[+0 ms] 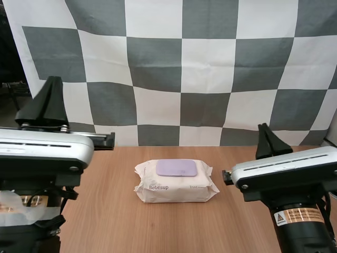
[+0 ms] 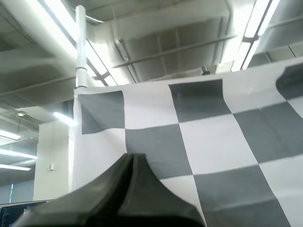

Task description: Open the wet wipes lid

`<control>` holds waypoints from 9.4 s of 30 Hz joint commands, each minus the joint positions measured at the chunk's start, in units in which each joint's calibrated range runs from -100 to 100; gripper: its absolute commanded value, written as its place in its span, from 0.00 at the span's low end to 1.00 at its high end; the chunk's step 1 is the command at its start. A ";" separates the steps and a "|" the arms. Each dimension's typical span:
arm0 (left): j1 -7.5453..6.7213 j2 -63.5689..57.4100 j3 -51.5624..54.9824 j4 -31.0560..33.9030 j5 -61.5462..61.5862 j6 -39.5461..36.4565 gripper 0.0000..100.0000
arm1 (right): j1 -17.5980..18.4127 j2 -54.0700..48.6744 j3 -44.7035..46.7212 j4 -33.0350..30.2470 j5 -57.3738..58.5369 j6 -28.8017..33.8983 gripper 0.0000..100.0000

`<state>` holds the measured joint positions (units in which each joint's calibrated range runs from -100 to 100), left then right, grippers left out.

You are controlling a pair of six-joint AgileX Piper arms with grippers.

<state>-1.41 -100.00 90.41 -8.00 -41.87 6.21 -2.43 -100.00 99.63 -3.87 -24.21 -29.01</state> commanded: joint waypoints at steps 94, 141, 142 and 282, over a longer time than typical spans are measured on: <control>10.73 53.59 -37.46 -55.69 141.87 39.02 0.00 | -1.23 41.43 -48.44 0.30 76.00 -20.96 0.00; 18.02 85.31 -26.76 -43.97 141.87 67.96 0.16 | -1.23 41.43 -48.44 3.08 73.18 -20.87 0.00; 17.54 85.31 -26.76 -43.97 141.87 67.96 0.16 | -1.23 41.43 -48.44 3.08 73.18 -20.87 0.00; 11.30 100.75 -24.13 -51.32 136.45 81.86 0.00 | -0.36 72.95 -30.76 56.17 96.75 -70.99 0.50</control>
<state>9.93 0.79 66.21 -59.33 94.49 88.12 -2.92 -27.36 68.85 52.01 72.49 -100.00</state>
